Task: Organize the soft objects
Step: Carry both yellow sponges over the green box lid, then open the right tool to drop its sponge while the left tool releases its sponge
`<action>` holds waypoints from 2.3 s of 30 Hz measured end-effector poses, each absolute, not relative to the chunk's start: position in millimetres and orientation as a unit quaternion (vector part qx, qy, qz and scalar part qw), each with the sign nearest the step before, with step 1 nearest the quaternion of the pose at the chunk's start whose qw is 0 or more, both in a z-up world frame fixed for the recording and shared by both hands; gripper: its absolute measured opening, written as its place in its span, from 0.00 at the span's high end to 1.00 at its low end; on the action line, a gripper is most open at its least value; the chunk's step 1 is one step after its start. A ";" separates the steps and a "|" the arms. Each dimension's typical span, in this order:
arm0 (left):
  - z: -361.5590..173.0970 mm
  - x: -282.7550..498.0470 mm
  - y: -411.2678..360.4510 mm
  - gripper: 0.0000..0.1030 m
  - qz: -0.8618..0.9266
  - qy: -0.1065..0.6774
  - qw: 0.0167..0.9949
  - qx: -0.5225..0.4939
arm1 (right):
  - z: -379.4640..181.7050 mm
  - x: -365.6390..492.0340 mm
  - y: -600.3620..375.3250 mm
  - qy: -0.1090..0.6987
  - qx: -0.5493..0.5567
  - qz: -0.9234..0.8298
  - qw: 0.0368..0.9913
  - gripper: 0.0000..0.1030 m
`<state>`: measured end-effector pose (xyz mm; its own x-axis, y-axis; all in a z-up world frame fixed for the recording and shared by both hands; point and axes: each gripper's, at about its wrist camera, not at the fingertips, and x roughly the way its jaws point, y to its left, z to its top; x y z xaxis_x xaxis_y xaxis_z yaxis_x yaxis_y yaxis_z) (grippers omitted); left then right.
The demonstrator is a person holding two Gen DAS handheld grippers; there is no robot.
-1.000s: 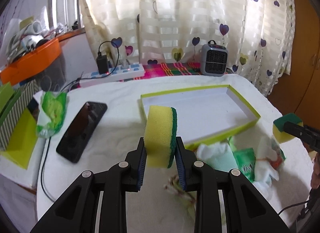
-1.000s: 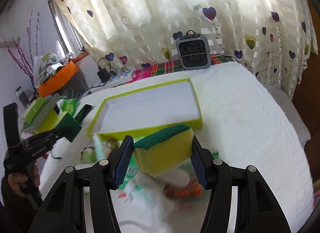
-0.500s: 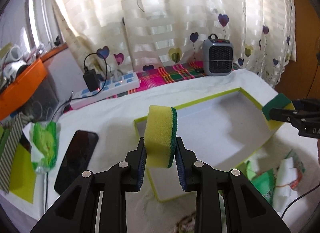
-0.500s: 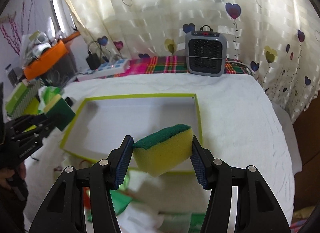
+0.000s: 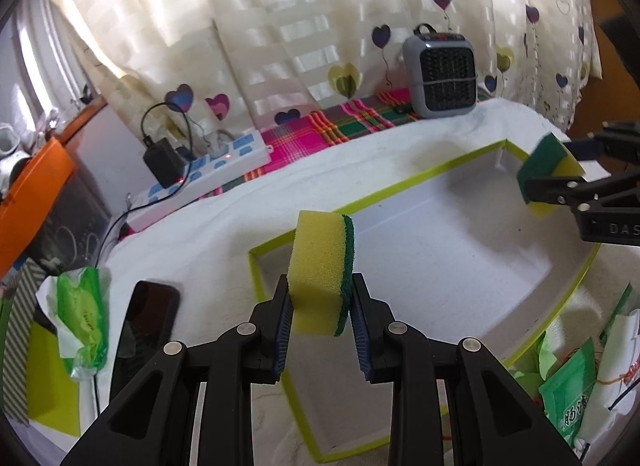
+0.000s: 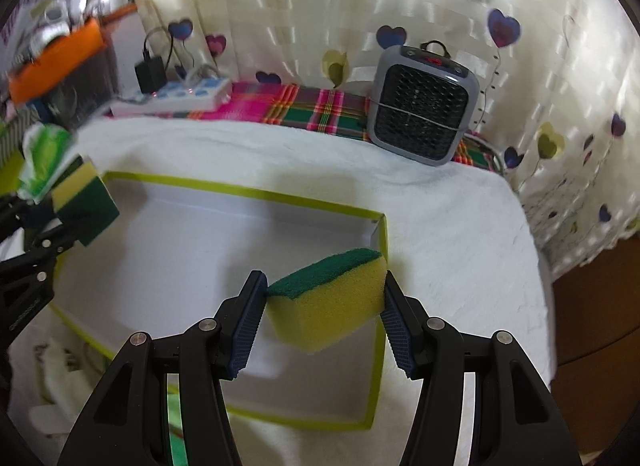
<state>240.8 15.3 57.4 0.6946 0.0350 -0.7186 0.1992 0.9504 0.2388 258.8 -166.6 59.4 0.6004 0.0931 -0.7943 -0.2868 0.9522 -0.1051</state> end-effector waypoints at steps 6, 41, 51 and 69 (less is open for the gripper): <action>48.1 247.7 6.5 0.74 -0.056 0.404 0.900 0.157 | 48.6 268.7 -144.6 0.440 -0.174 0.107 0.875 0.43; 72.5 242.3 44.8 0.54 -0.127 0.393 0.910 -0.025 | 60.8 273.3 -152.8 0.404 -0.022 0.204 0.892 0.34; 50.0 238.6 18.8 0.54 -0.141 0.452 0.881 0.023 | 46.0 267.4 -145.7 0.423 -0.079 0.184 0.884 0.34; 37.4 271.9 -36.8 0.54 -0.216 0.490 0.844 -0.024 | 56.9 254.4 -182.4 0.411 -0.051 0.132 0.901 0.34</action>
